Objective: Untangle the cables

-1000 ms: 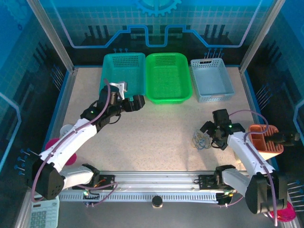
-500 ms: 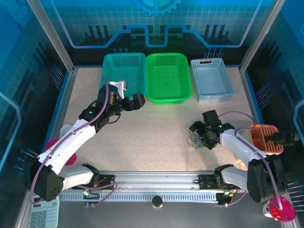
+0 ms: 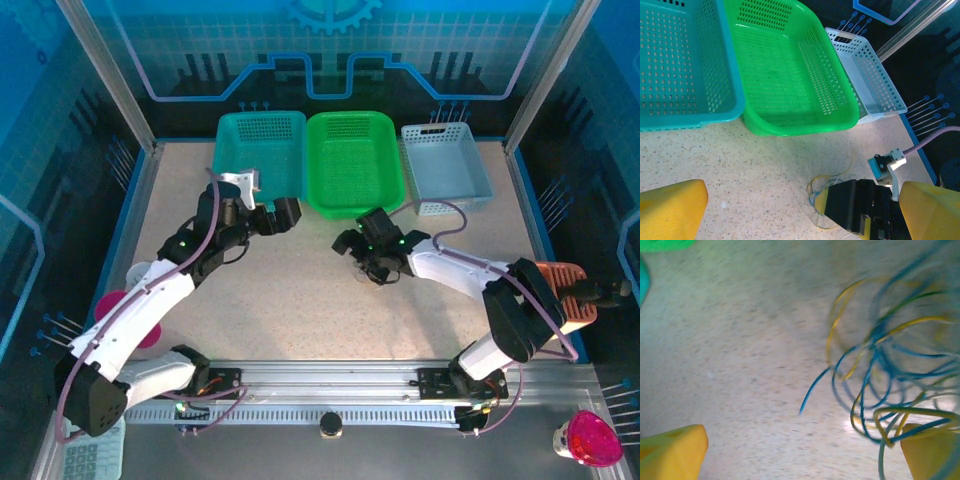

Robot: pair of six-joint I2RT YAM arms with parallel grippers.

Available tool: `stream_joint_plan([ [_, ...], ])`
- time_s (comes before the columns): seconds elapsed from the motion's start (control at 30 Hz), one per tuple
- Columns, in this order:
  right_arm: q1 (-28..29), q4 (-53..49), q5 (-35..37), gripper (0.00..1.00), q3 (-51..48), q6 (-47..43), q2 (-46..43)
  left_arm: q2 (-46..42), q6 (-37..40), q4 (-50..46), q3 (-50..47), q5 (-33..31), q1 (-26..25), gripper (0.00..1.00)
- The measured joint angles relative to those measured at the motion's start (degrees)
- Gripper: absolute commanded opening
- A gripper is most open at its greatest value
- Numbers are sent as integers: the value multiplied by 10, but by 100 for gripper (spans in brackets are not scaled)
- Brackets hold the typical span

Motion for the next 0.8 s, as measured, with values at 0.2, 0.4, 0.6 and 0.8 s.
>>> stream_joint_plan([
  [0.2, 16, -7, -2, 100, 8, -16, -18, -21, 0, -11, -12, -11, 0, 99],
  [0.4, 19, -73, 24, 100, 9, -71, -140, -30, -2, -16, -21, -15, 0, 99],
  [0.6, -53, -146, 52, 91, 24, -156, -222, -30, -11, -18, -21, -14, 0, 99],
  [0.8, -185, -168, 32, 69, 42, -270, -180, -30, -13, -22, -25, -1, 0, 99],
])
